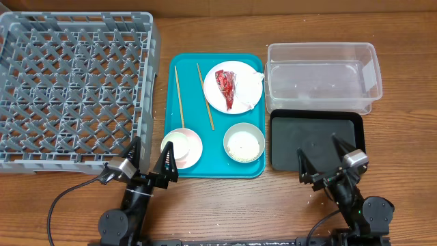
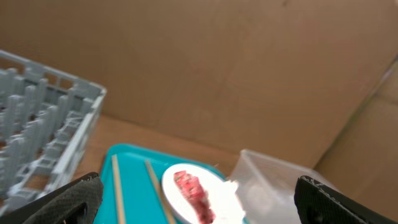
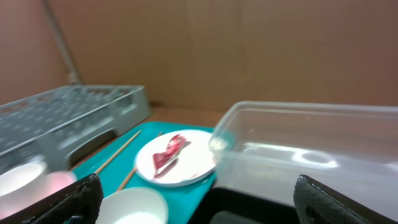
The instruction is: Sort waste into correct bins and load items into the dishwasher
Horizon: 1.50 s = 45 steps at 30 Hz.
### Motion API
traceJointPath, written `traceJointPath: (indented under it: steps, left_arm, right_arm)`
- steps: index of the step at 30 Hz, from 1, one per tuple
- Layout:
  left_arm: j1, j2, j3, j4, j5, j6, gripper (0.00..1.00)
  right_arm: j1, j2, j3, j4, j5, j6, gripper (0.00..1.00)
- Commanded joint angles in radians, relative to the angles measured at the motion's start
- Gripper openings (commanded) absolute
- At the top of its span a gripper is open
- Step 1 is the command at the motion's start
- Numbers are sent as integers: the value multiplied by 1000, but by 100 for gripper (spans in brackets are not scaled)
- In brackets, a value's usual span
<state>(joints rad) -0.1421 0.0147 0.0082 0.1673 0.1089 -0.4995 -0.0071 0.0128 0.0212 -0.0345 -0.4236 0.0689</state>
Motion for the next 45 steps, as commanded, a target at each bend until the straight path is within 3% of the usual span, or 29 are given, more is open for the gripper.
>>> traceJointPath:
  steps: [1,6,10,20,25,30,31,34,41,45]
  left_arm:
    - [5,-9,31,37,39,-53,100]
    - [5,18,184,-37,37,35,100]
    - [5,161,461,-241,37,194,100]
    - [4,822,1294,-1098,16,373,100]
    - [4,1085,1588,-1414,15,373,100]
    - [7,1242,1645,-1576,87,338,100]
    - [12,1253,1645,-1594,58,284,96]
    - [61,1255,1649,-1616,-17,94,100]
    - [278,1193,1693,-1618,-15,92,100]
    - [371,1182,1693,-1677,-8,80,91]
  right_arm:
    - [-7,-9,90,-26,-103,36,100]
    - [-7,68,315,-201,-116,35,100]
    - [-7,265,570,-412,-207,35,100]
    - [-6,866,1158,-930,-225,31,100]
    - [-6,1077,1310,-1011,-252,48,100]
    - [41,1247,1312,-1024,-396,126,100]
    - [68,1270,1312,-1040,-383,126,100]
    - [206,1343,1312,-1085,-276,128,100]
    - [556,1470,1312,-979,52,329,99]
    - [689,1530,1312,-845,106,351,88]
